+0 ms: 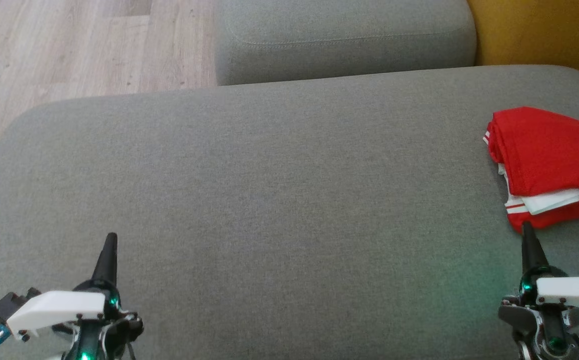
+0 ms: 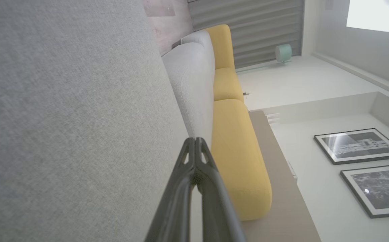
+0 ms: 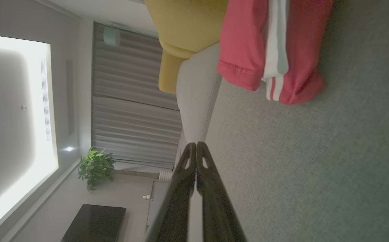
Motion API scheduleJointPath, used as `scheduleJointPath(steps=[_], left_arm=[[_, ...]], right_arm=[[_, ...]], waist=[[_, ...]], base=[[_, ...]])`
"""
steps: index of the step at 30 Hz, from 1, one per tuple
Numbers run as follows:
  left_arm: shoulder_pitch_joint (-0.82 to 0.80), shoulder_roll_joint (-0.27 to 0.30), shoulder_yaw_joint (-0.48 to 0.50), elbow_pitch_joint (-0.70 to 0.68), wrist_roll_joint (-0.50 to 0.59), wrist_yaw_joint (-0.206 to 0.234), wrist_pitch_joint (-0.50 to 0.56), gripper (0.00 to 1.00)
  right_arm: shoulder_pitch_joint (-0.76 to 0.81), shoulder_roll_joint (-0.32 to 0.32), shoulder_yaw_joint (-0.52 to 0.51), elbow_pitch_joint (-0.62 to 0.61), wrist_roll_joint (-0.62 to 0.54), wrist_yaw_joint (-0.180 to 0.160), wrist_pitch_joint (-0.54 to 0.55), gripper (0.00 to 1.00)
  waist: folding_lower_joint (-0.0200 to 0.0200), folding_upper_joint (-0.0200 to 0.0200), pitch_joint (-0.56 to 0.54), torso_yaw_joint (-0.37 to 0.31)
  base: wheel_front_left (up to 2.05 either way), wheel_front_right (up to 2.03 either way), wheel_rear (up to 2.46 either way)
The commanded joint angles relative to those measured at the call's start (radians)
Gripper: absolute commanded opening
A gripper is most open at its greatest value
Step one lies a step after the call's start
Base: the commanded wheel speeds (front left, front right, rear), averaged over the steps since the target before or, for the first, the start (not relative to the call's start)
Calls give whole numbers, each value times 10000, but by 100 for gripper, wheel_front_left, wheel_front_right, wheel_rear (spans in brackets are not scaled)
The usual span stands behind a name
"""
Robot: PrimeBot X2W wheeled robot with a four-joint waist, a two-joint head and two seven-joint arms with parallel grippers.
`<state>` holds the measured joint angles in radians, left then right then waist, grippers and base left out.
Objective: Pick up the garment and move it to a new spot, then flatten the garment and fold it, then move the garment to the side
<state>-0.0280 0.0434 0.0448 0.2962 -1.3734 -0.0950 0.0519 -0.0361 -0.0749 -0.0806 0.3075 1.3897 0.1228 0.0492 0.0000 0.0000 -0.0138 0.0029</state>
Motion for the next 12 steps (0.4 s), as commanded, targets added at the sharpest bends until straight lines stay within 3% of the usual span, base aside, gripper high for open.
scheduleJointPath(steps=[1,12], left_arm=[[-584,63,344,-360,-293,-107,73,0],[-688,66,510,-430,-1276,-226,332,0]], right_arm=[[-556,5,71,-420,290,67,99,0],[-634,120,-123,-519,1195,73,359,0]], waist=[[0,0,12,-1],[0,0,87,-15]], base=[[0,0,0],[0,0,0]])
